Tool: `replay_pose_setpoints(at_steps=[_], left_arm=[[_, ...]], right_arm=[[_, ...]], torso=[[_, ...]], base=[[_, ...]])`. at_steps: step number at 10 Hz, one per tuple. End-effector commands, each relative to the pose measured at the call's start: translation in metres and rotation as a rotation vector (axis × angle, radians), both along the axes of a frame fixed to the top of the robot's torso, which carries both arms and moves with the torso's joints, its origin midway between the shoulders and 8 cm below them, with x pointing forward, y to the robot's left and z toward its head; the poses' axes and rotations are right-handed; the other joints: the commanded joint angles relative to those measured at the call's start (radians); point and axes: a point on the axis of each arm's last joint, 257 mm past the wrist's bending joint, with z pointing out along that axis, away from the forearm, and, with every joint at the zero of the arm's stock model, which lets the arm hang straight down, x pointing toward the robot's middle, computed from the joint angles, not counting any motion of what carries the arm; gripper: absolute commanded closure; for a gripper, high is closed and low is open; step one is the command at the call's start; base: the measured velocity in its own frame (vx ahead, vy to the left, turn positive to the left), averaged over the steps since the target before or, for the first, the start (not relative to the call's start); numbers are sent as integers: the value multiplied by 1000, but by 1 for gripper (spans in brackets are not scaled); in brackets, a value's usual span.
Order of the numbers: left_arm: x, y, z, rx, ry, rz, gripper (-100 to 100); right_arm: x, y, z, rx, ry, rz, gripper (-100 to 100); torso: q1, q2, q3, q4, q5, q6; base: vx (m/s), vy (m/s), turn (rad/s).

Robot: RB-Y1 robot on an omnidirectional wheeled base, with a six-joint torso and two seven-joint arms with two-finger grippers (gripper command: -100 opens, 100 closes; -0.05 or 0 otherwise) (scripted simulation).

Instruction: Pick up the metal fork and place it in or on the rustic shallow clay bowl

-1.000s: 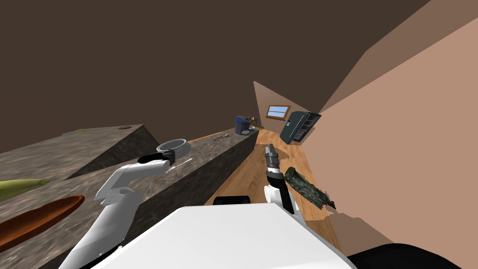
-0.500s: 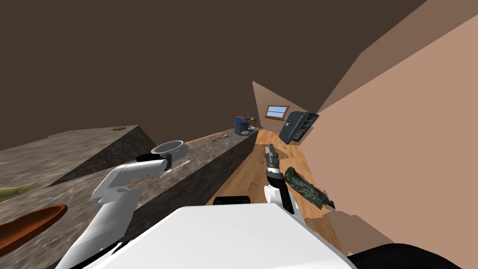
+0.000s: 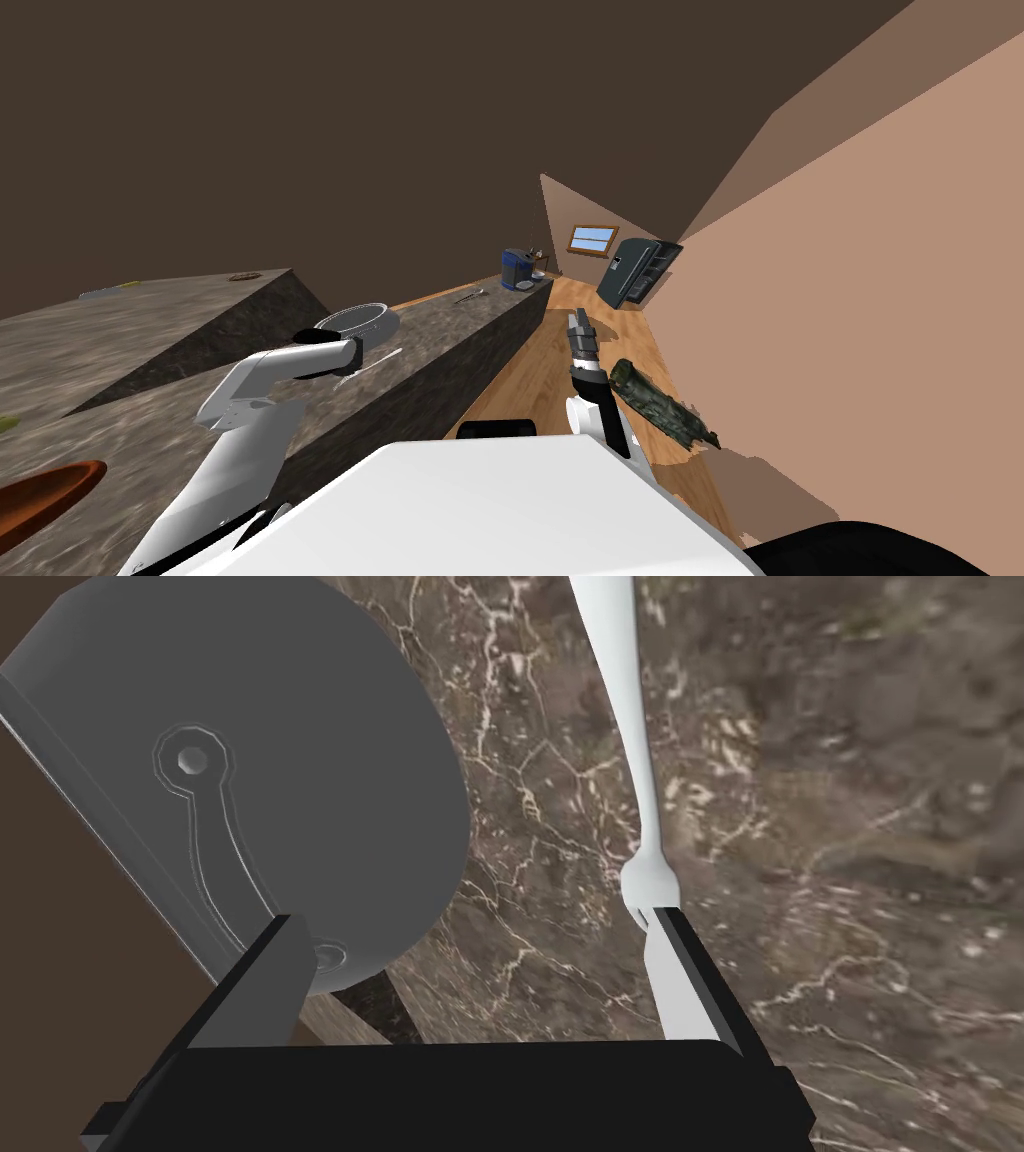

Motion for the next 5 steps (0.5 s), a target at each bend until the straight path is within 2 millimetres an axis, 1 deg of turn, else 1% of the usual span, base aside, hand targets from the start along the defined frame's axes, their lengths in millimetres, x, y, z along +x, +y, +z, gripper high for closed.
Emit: replay_pose_setpoints(at_steps=[1, 2, 5], left_arm=[[-8, 1, -8, -26, 39, 21, -100], [-16, 3, -16, -54, 72, 47, -100], [-33, 1, -30, -101, 139, 84, -100]], right_arm=[[0, 0, 0, 0, 0, 0, 0], [0, 0, 0, 0, 0, 0, 0], [0, 0, 0, 0, 0, 0, 0]], torso=[[0, 0, 0, 0, 0, 0], [0, 0, 0, 0, 0, 0], [0, -1, -1, 0, 0, 0]], base=[[46, 6, -11], [65, 9, -19], [54, 9, -11]])
